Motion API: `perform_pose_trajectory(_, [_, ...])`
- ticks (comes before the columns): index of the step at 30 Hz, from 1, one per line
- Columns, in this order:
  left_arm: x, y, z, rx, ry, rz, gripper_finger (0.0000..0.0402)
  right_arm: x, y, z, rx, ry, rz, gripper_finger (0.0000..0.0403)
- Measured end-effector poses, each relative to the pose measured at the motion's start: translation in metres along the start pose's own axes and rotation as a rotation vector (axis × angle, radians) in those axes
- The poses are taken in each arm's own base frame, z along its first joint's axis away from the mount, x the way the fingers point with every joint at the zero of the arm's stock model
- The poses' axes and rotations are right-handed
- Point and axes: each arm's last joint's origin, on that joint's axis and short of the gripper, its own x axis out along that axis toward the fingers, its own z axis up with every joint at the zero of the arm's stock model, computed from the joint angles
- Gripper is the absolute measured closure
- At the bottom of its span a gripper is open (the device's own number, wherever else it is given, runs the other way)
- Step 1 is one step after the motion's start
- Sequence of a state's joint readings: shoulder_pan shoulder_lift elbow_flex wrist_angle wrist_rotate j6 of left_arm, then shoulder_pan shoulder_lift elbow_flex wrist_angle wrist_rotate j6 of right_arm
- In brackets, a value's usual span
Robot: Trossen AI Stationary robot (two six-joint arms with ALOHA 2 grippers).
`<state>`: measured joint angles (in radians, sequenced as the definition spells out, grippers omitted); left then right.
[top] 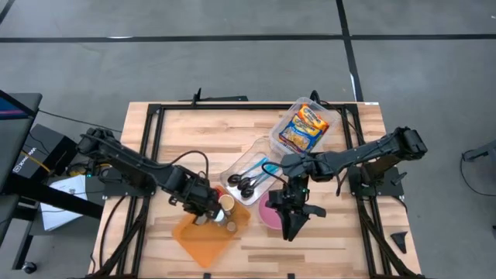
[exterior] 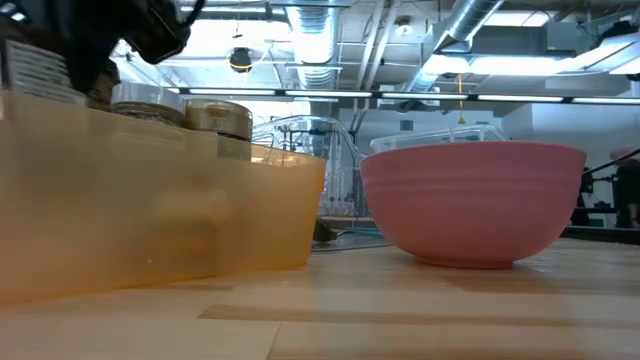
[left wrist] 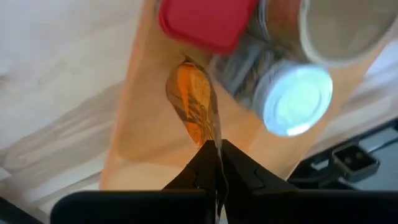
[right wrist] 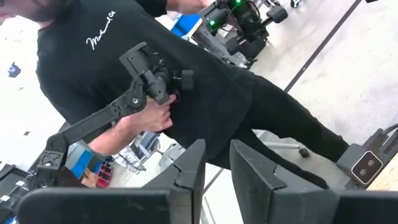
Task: Pick & Place Food Item
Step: Put the orange seasoning bag into the orange bin
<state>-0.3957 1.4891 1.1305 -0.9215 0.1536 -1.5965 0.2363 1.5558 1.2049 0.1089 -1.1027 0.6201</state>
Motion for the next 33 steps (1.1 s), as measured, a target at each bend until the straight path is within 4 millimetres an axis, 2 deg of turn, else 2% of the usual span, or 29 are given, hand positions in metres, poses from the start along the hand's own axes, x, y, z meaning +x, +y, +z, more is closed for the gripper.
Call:
perform_pose_trajectory(10, [0.013, -0.004, 0.015, -0.04, -0.025, 0.035, 0.0401, -0.006, 0.012, -0.003, -0.044, 0.015, -0.015, 0.0332])
perform_pose_trajectory(16, [0.023, -0.007, 0.018, -0.044, -0.027, 0.055, 0.0401, -0.008, 0.013, -0.006, -0.04, 0.026, -0.032, 0.0332])
perform_pose_trajectory(22, [0.023, -0.008, 0.018, -0.041, -0.048, 0.041, 0.0394, -0.008, 0.013, -0.007, -0.04, 0.031, -0.036, 0.0332])
perform_pose_trajectory(27, [0.018, -0.007, 0.017, -0.035, -0.07, 0.025, 0.0368, -0.008, 0.012, -0.007, -0.04, 0.03, -0.038, 0.0332])
perform_pose_trajectory(33, [0.017, -0.009, 0.017, 0.001, -0.059, 0.007, 0.031, -0.008, 0.012, -0.007, -0.04, 0.03, -0.039, 0.0332])
